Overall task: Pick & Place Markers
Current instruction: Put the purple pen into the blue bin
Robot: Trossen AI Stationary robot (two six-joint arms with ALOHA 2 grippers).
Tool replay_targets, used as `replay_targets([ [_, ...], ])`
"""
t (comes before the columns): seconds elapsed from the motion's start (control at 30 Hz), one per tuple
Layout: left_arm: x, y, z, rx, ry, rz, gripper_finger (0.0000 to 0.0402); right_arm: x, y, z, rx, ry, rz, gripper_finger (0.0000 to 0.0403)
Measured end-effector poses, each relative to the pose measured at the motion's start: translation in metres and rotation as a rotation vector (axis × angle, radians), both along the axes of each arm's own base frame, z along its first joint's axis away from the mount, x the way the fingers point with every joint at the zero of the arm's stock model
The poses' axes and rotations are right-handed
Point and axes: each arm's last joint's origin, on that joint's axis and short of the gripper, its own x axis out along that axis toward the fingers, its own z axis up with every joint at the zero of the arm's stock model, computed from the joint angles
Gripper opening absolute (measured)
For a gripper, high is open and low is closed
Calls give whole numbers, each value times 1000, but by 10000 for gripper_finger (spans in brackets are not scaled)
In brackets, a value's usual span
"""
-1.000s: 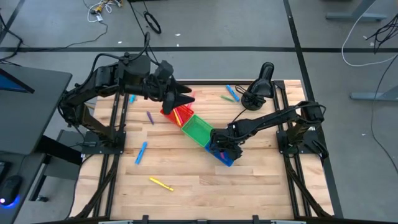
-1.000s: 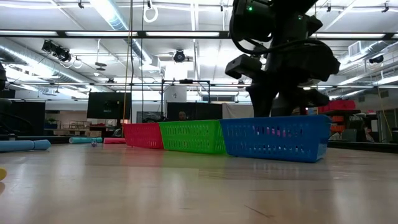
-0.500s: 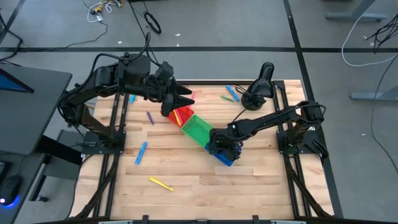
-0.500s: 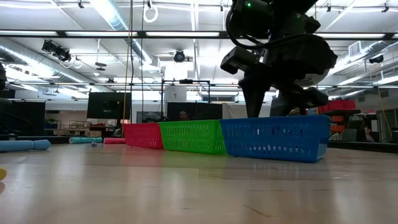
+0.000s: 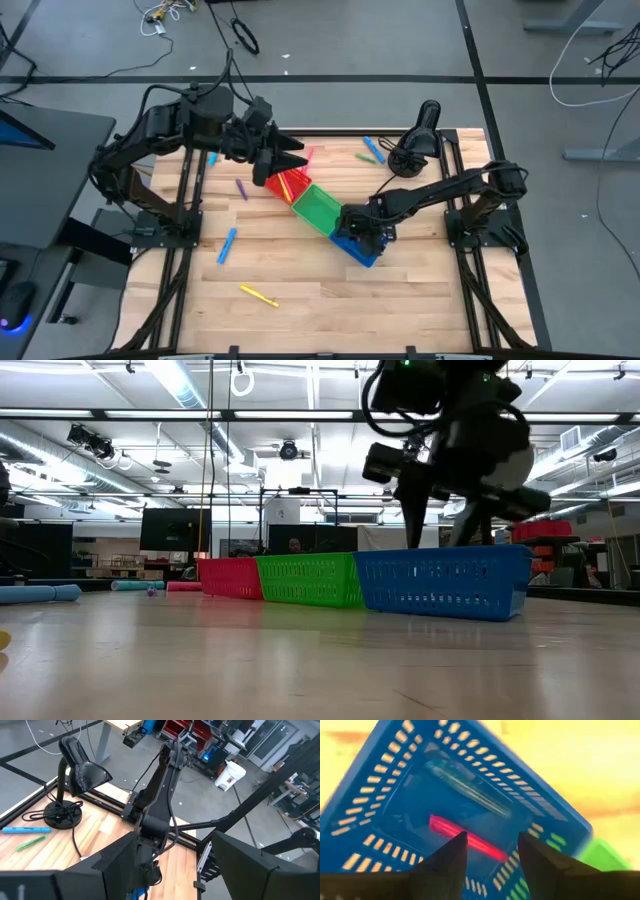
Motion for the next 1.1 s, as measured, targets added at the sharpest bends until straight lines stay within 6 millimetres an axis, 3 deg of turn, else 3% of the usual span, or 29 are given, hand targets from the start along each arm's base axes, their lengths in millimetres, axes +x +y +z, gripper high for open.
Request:
replay_targets([
  [0.33, -15, -1, 8, 19, -35, -1, 265, -17, -6, 50, 13, -173, -348, 173],
  [0.5, -17, -1, 8, -9, -29, 22, 265, -23, -4, 75, 124, -299, -542, 172],
  [0.67, -18, 0, 5, -55, 1, 64, 265, -23, -1, 98, 383, -435, -808, 172],
  [0.87, -20, 2, 0, -100, 57, 168, 265, -21, -1, 127, 840, -545, -1154, 172],
  [1.1, -27, 6, -13, -170, 182, 361, 265, -14, 0, 146, 1306, -546, -1367, 172],
])
